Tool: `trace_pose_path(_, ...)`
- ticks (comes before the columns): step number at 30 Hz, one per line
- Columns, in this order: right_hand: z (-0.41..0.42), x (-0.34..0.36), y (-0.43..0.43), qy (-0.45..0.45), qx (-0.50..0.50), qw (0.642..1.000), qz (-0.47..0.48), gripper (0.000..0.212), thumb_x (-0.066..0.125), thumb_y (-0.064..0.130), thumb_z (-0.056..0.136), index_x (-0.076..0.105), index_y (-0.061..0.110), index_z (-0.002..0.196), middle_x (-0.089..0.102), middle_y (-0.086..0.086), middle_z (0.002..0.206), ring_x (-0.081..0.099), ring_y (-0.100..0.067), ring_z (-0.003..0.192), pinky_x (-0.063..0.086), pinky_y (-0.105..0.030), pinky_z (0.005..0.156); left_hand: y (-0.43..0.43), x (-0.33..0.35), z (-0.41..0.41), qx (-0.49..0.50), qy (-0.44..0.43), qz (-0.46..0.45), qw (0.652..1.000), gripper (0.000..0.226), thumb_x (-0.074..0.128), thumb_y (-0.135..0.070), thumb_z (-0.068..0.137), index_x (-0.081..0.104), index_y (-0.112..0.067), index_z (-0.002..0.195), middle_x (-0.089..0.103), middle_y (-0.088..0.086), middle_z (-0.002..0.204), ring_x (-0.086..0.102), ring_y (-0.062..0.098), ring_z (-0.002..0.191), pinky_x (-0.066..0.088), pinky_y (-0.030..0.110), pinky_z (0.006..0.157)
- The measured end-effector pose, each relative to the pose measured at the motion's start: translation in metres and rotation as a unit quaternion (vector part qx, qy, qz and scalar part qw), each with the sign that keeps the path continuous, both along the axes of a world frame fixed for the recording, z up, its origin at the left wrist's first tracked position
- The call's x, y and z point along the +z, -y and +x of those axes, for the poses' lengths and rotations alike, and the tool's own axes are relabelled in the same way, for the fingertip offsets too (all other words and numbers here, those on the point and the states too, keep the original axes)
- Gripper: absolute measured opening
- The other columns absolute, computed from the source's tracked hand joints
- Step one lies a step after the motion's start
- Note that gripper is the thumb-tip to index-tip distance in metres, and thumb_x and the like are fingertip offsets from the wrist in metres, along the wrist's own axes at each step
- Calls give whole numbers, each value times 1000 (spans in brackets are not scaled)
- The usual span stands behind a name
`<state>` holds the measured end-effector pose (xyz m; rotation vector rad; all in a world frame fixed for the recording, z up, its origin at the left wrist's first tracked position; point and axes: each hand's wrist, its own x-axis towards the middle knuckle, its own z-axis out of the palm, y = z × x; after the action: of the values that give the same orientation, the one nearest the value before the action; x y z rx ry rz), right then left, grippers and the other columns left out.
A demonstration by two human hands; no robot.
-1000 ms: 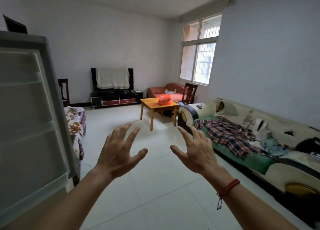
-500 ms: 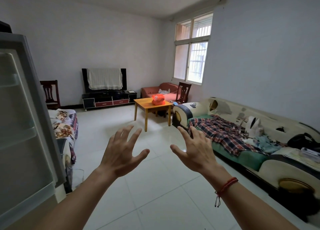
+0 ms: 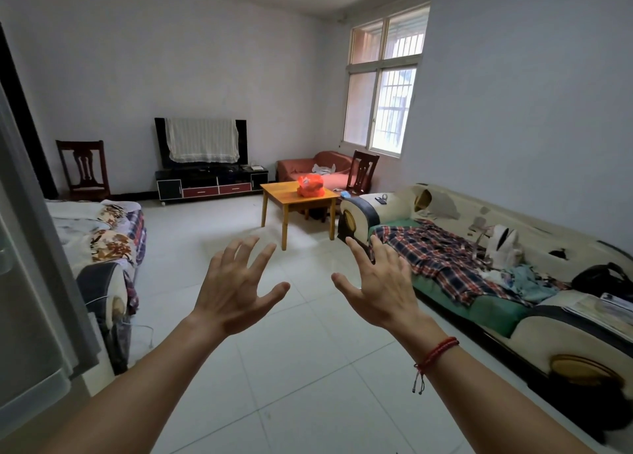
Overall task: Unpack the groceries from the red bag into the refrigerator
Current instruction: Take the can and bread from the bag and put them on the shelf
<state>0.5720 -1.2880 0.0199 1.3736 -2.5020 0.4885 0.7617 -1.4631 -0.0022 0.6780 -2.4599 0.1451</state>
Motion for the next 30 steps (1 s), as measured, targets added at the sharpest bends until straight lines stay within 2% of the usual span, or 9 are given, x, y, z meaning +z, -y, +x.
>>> trace_pose_path(6,-58,-16,70,-10,-6,1000,-5,76,40,68,96,12,39,160,14,-15,167,16,-35,153,16,-56,121,71,-9,-60,18,-4,-5,1000,79,34,-71,86,47,-20,145,38,15,153,35,39,140,37,56,105)
trace_pose_path(11,-123,-21,151,-35,-18,999,5,76,33,71,94,10,41,160,9,-14,169,11,-36,154,9,-60,121,151,-19,-122,13,18,-4,1000,81,31,-72,87,42,-21,148,33,13,157,28,38,145,31,60,111)
trace_pose_path(15,-168,-19,207,-35,-26,999,12,75,35,69,96,9,41,160,7,-13,169,9,-36,155,9,-59,122,206,-17,-172,5,14,8,1000,81,30,-72,86,40,-23,149,29,12,159,25,38,146,31,59,111)
trace_pose_path(22,-249,-31,293,-39,-35,999,13,69,39,60,98,15,39,160,17,-12,167,19,-35,150,20,-54,118,290,-18,-266,-1,24,29,999,81,35,-72,84,40,-22,148,33,13,157,29,38,144,41,54,101)
trace_pose_path(30,-362,-54,386,-15,-32,999,23,76,34,73,93,12,43,159,10,-12,169,17,-36,152,18,-58,119,378,-45,-378,7,49,34,998,83,30,-74,85,37,-23,150,28,13,160,24,37,147,32,55,110)
